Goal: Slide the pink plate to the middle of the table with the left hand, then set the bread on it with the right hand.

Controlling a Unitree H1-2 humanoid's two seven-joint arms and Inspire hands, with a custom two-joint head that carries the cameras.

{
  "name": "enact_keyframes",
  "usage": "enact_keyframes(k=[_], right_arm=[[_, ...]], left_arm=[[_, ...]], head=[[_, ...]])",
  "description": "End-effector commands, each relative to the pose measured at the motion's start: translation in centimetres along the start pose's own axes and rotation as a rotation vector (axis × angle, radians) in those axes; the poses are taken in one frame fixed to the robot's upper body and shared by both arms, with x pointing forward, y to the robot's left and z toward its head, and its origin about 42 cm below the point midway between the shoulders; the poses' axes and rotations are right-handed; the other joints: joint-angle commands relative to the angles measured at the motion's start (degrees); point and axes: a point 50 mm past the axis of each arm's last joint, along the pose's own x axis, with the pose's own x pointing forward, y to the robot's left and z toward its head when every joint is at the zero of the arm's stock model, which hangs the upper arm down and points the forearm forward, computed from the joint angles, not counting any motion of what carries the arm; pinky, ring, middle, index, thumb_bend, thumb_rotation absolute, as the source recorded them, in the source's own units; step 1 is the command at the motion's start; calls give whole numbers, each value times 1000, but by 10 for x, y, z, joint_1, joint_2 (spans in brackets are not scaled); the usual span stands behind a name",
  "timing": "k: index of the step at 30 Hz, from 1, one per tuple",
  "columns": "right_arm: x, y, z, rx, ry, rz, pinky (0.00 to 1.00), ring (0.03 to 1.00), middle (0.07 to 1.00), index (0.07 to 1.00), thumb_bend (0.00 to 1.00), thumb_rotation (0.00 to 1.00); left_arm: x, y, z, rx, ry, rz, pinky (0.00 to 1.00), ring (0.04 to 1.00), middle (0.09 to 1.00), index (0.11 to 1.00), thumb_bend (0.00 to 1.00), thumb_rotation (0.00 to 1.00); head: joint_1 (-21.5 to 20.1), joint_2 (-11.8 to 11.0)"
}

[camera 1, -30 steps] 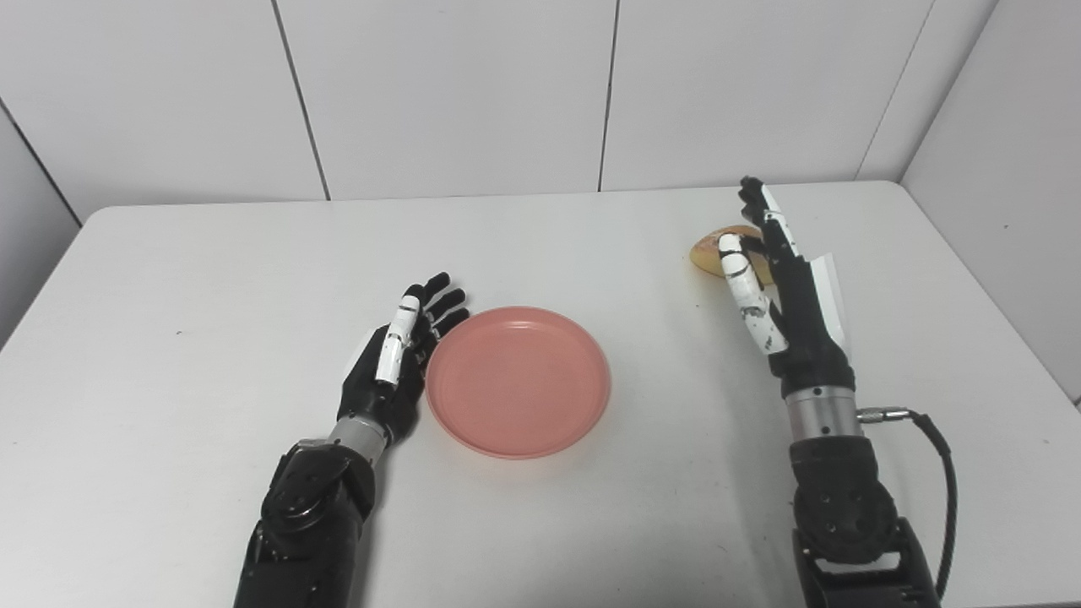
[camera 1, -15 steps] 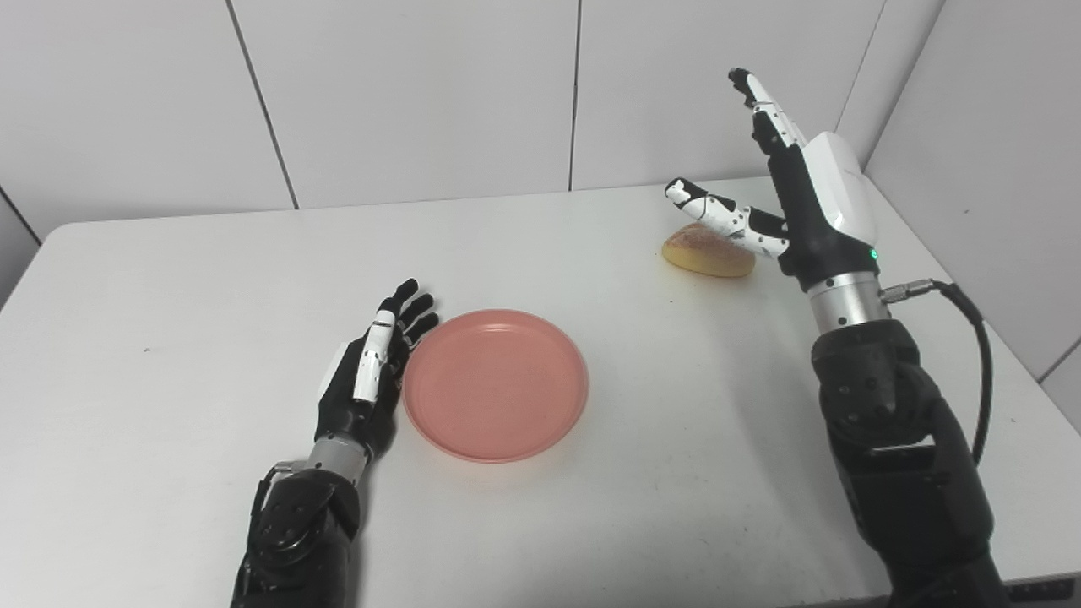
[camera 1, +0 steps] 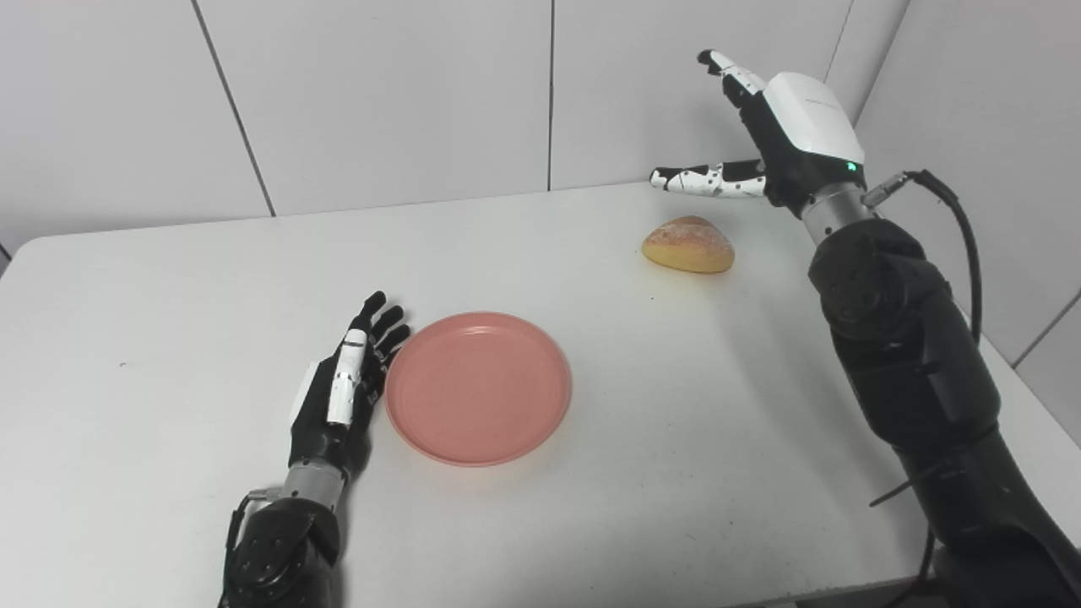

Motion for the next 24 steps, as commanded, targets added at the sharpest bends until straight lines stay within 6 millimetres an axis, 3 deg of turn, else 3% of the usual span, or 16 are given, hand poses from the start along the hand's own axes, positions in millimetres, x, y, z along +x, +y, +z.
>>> enact_keyframes(k=[1,10,24], right_arm=[[14,-24,2,-47,-11,-43,693,829,891,894,815,521],[45,-23,-18,-109,74,144,781,893,937,926,896,530],[65,-6,-26,-140,141,269,801,908,950,929,1000,504]], left_arm=[[-2,2,5,28,-32,8,895,906,922,919,376,1000],[-4,4,2,58,-58,23,896,910,927,926,369,1000],[-9,4,1,81,-75,17,903,912,928,932,387,1000]], head=[[-1,0],[-13,-3],[-3,3]])
